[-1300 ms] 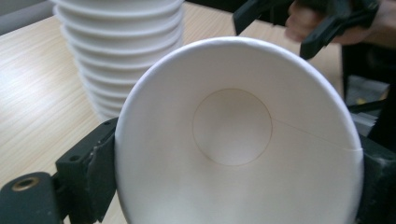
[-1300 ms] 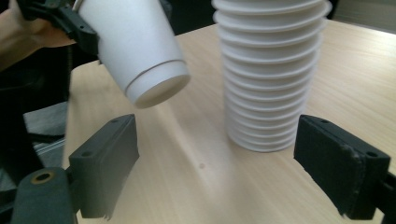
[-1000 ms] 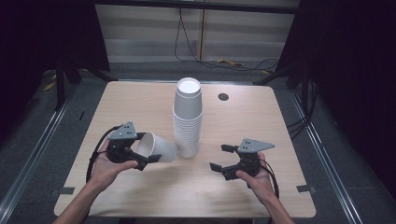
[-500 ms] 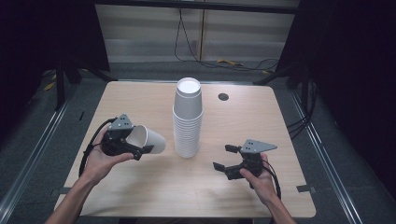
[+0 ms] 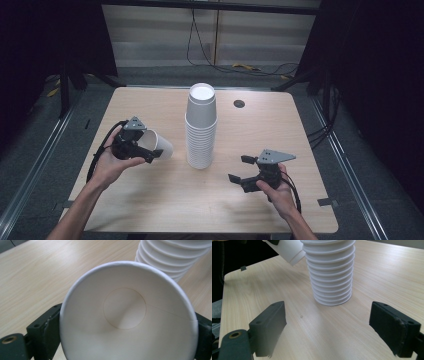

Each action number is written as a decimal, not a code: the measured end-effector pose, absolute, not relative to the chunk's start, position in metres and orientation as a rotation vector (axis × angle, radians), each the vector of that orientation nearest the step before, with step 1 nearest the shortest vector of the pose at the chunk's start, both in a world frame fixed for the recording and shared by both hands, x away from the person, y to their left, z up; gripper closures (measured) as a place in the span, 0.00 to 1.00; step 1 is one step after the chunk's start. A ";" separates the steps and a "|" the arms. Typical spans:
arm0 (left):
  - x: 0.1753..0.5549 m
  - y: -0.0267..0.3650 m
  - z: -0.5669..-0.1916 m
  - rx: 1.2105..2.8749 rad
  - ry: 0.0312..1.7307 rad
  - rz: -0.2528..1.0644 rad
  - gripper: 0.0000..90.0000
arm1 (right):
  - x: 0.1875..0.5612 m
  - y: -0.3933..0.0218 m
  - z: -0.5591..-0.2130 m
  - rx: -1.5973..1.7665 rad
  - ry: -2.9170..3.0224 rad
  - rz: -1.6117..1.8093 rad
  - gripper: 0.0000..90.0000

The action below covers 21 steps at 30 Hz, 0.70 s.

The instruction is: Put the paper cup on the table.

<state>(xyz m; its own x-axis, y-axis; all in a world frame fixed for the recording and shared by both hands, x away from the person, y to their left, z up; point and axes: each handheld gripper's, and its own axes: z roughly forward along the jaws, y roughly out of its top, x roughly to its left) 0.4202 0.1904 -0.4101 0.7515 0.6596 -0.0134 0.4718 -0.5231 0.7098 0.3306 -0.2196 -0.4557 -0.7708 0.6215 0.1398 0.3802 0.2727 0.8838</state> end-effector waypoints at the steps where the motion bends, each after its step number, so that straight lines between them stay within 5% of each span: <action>1: 0.422 0.190 -0.410 2.238 0.843 0.325 0.08 | 0.331 -0.219 -0.456 0.930 2.312 1.498 0.15; 21: 0.444 0.170 -0.423 2.506 0.883 0.351 0.08 | 0.328 -0.216 -0.456 0.919 2.349 1.481 0.15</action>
<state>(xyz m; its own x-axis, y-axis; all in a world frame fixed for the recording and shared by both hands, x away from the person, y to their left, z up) 0.4436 0.1701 -0.4229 0.7618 0.6421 0.0856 0.5254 -0.6898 0.4981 0.3284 -0.2160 -0.4557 -0.7817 0.6073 0.1422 0.3901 0.2982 0.8711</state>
